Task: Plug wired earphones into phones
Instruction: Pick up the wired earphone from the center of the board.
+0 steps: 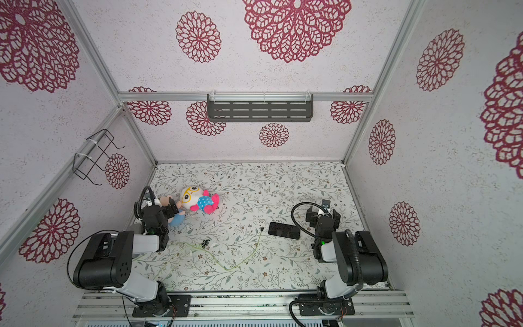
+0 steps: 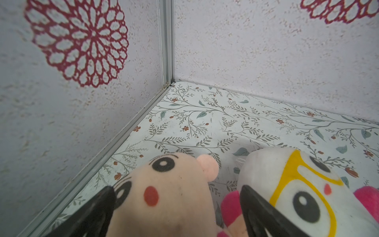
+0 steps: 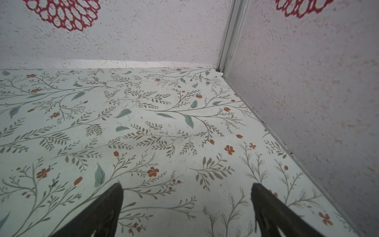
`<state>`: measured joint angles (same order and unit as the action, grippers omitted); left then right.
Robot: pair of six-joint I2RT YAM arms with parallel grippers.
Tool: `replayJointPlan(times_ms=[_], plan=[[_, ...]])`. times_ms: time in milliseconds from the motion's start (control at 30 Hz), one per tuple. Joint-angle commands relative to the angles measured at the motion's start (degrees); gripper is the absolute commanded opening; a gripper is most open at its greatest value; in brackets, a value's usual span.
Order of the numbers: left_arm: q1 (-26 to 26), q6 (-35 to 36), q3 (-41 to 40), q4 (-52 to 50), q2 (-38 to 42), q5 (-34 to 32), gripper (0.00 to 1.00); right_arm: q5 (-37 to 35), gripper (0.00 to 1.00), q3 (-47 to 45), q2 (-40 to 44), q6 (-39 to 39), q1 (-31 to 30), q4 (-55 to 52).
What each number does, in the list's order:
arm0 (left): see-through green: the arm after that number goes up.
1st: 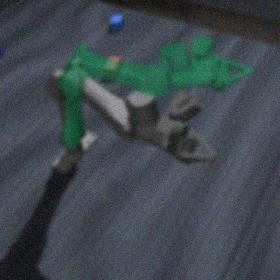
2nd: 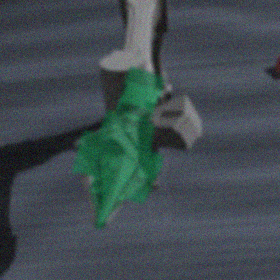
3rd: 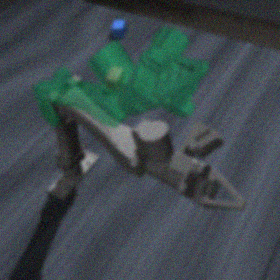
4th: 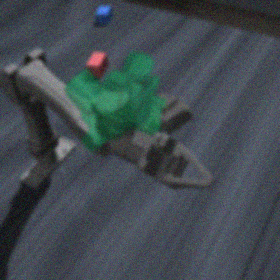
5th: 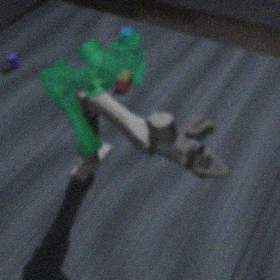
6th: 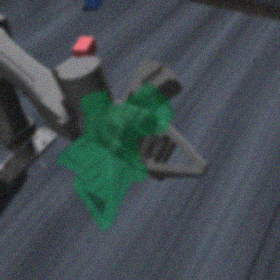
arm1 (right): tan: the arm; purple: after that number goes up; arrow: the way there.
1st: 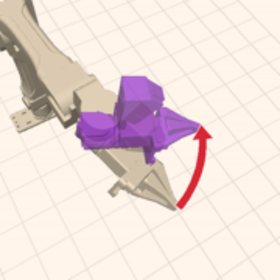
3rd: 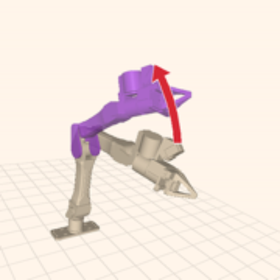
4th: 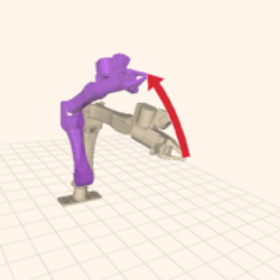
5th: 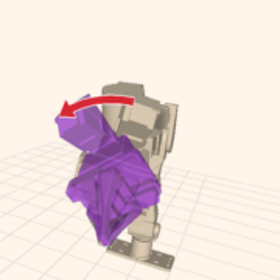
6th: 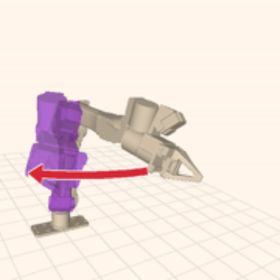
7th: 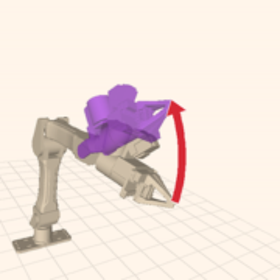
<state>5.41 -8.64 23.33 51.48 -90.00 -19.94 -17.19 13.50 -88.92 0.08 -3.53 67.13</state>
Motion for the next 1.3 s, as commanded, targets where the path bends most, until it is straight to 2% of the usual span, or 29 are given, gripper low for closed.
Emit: replayJointPlan(times_ms=[0, 100, 167, 200, 233, 267, 333, 367, 400, 433, 467, 533, 567, 633, 667, 700, 767, 833, 867, 933, 1033, 1167, 1233, 1267], plan=[[0.1, 0.1, 0.0, 1.0, 1.1, 0.1, 0.98, 0.2, 0.99, 0.6, 1.1, 0.7, 0.3, 2.7], [-2.0, 1.6, 2.1, -7.2, 7.1, -3.3, 0.98, -2.0, 0.99, 1.0, 7.2, 0.0, -0.9, -3.0], [-4.7, 1.6, 5.8, -18.1, 13.1, -8.3, 0.98, -3.8, 0.99, 3.9, 15.3, 1.2, -1.6, -15.2], [-5.6, -2.1, 7.6, -22.8, 16.0, -12.0, 0.98, -5.1, 0.99, 6.1, 18.8, 4.8, -1.6, -21.9], [-6.1, -8.8, 10.1, -30.1, 19.5, -14.7, 0.98, -6.6, 0.99, 8.9, 22.9, 9.4, -1.4, -31.5], [-6.0, -15.3, 13.0, -38.6, 22.8, -14.6, 0.98, -7.5, 0.99, 11.2, 25.6, 13.0, -1.3, -39.1], [-5.4, -21.3, 17.8, -52.5, 27.8, -12.4, 0.98, -10.6, 0.99, 14.6, 29.4, 21.1, -1.0, -52.5], [-5.1, -27.1, 19.5, -57.4, 29.8, -14.1, 0.98, -12.4, 0.99, 15.5, 30.9, 25.2, -0.6, -57.3], [-4.3, -30.3, 20.2, -60.4, 31.6, -12.1, 0.98, -11.3, 0.99, 15.6, 31.9, 26.4, 0.0, -58.9], [-2.8, -28.9, 20.3, -60.4, 33.4, -4.1, 1.0, -7.9, 0.99, 15.4, 33.1, 26.4, 0.7, -59.9], [-2.4, -26.8, 20.5, -60.0, 34.8, 2.7, 0.87, -5.5, 0.99, 15.3, 34.4, 26.7, 1.0, -61.0], [-4.9, -26.3, 24.2, -66.6, 36.1, 6.6, 0.81, -5.3, 0.99, 15.9, 36.8, 30.8, 1.1, -66.3], [-8.1, -24.6, 26.8, -71.3, 35.8, 6.5, 0.82, -4.5, 0.99, 16.7, 37.9, 31.7, 1.1, -69.8], [-17.5, -21.7, 32.0, -79.5, 33.4, 1.6, 0.87, -1.0, 0.98, 18.3, 39.3, 32.1, 1.0, -75.3], [-23.1, -22.3, 35.1, -84.6, 31.0, -3.0, 0.91, 0.9, 0.97, 19.0, 39.8, 32.2, 1.1, -77.9], [-26.6, -23.1, 37.4, -87.9, 28.8, -4.6, 0.91, 2.1, 0.97, 19.5, 40.2, 32.3, 1.1, -80.1], [-34.0, -24.1, 42.2, -93.9, 23.1, -1.4, 0.91, 3.3, 0.97, 20.7, 41.3, 32.5, 1.0, -85.3], [-40.1, -25.3, 45.6, -97.0, 17.3, 1.6, 0.85, 3.3, 0.97, 21.8, 42.7, 33.3, 1.0, -89.6], [-42.6, -25.6, 47.3, -97.4, 14.0, 4.7, 0.79, 3.5, 0.97, 22.1, 43.9, 33.8, 1.0, -91.5], [-46.8, -25.9, 51.3, -98.3, 7.9, 8.0, 0.69, 4.1, 0.97, 22.3, 46.0, 34.9, 1.0, -93.9], [-52.2, -26.0, 58.7, -101.4, -1.6, 7.1, 0.65, 5.6, 0.97, 21.8, 49.7, 35.8, 1.0, -96.0], [-55.9, -25.0, 67.8, -106.0, -14.1, 8.5, 0.62, 4.1, 0.98, 21.2, 52.5, 36.1, 1.0, -99.1], [-57.3, -24.1, 72.7, -107.8, -20.3, 11.0, 0.58, 3.6, 0.98, 20.4, 53.8, 36.5, 1.0, -99.9], [-57.9, -24.1, 75.2, -108.9, -21.9, 10.0, 0.55, 3.7, 0.98, 20.0, 54.2, 37.0, 1.0, -100.0]])
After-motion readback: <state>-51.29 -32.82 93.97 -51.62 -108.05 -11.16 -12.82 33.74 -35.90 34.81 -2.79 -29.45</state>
